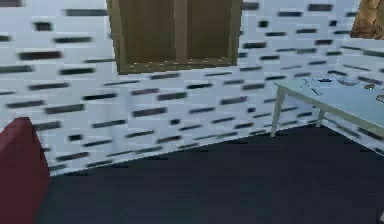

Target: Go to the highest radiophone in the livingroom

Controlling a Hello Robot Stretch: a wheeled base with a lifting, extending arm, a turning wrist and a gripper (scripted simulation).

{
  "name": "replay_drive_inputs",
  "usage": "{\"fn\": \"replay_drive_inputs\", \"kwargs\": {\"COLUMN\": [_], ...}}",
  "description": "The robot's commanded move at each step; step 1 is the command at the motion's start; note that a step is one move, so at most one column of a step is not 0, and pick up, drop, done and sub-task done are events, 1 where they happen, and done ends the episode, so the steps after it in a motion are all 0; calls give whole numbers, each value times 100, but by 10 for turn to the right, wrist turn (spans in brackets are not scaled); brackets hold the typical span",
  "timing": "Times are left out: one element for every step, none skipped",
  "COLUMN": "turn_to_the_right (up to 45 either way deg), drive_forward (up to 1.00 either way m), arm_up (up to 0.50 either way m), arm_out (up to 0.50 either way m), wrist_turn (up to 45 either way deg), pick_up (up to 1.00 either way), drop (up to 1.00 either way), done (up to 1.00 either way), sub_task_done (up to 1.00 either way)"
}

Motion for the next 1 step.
{"fn": "replay_drive_inputs", "kwargs": {"turn_to_the_right": [-150], "drive_forward": [0], "arm_up": [0], "arm_out": [0], "wrist_turn": [0], "pick_up": [0], "drop": [0], "done": [0], "sub_task_done": [0]}}
